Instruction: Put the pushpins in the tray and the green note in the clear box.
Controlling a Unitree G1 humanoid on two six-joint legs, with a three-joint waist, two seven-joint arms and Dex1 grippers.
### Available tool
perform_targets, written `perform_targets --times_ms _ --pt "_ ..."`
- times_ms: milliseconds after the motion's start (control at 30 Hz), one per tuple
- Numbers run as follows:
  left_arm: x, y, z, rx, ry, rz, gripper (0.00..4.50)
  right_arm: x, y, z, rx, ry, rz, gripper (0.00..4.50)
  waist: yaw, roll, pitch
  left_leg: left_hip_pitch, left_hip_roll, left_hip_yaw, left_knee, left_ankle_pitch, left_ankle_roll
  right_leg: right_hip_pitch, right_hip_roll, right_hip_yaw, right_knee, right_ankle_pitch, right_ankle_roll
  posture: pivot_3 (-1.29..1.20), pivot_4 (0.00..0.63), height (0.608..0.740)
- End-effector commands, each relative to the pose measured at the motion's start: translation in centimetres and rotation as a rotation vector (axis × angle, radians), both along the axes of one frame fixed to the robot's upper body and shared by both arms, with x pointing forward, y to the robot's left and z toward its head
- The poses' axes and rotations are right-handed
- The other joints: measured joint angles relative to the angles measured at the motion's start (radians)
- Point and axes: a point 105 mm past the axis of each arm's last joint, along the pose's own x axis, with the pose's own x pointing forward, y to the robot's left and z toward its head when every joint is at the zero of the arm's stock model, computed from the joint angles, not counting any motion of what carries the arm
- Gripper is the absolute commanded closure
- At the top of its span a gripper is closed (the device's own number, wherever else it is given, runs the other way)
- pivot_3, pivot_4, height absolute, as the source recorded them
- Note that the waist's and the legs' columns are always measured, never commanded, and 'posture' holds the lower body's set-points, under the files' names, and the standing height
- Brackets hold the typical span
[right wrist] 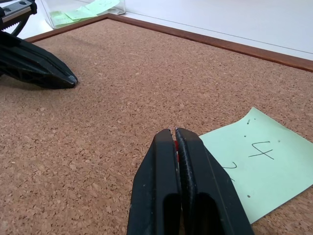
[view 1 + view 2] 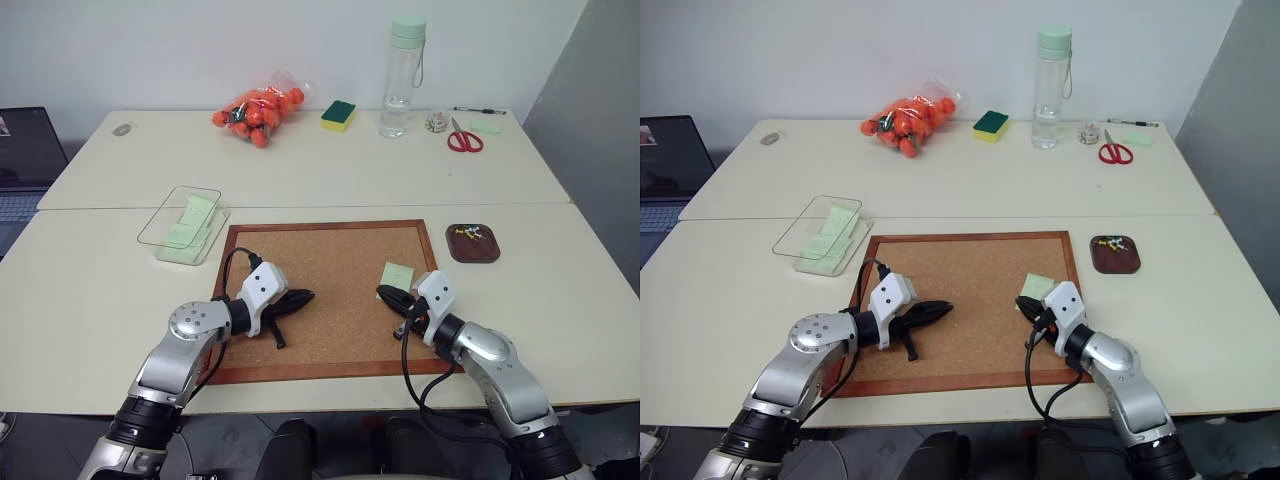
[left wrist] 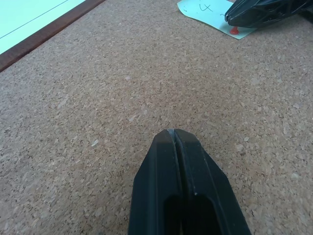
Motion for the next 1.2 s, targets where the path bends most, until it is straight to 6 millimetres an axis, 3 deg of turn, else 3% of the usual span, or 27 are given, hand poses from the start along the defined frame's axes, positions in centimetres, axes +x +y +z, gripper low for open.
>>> perform_targets --times_ms 33,400,600,967,1200 --pt "-0.7 0.9 -2.1 0.053 0.077 0.019 4.50 0.0 -0.3 3.7 0.063 -0.114 0.002 4.46 0.000 0.000 0.000 0.000 0.000 0.000 0.000 0.000 0.000 0.000 0.000 0.000 0.000 0.000 0.000 0.00 0.150 0.740" --pt "-0.6 0.9 -2.0 0.051 0.072 0.014 4.50 -0.5 -0.1 5.5 0.055 -0.146 0.048 4.46 -0.001 0.000 0.000 0.000 0.000 0.000 0.000 0.000 0.000 0.000 0.000 0.000 0.000 0.000 0.000 0.00 0.150 0.740" --pt "0.5 0.4 -0.1 -0.009 -0.015 0.026 4.50 -0.7 0.6 6.3 0.041 -0.152 0.098 4.46 0.001 0.000 0.000 0.000 0.000 0.000 0.000 0.000 0.000 0.000 0.000 -0.001 0.000 0.000 0.000 0.00 0.150 0.740" --pt "1.4 0.2 2.0 -0.134 -0.036 0.069 2.84 -0.5 0.6 6.4 0.014 -0.149 0.121 4.50 0.002 -0.001 0.001 -0.002 0.000 0.000 0.000 0.000 0.000 -0.001 0.000 -0.001 0.000 0.000 -0.001 0.00 0.150 0.740" --pt "2.3 -0.4 3.9 -0.254 0.017 0.105 1.51 -0.6 0.6 6.4 -0.014 -0.166 0.132 4.50 0.002 -0.002 0.002 -0.004 -0.001 -0.002 0.001 0.000 0.000 -0.002 0.000 -0.002 0.000 0.000 0.000 0.00 0.150 0.740"
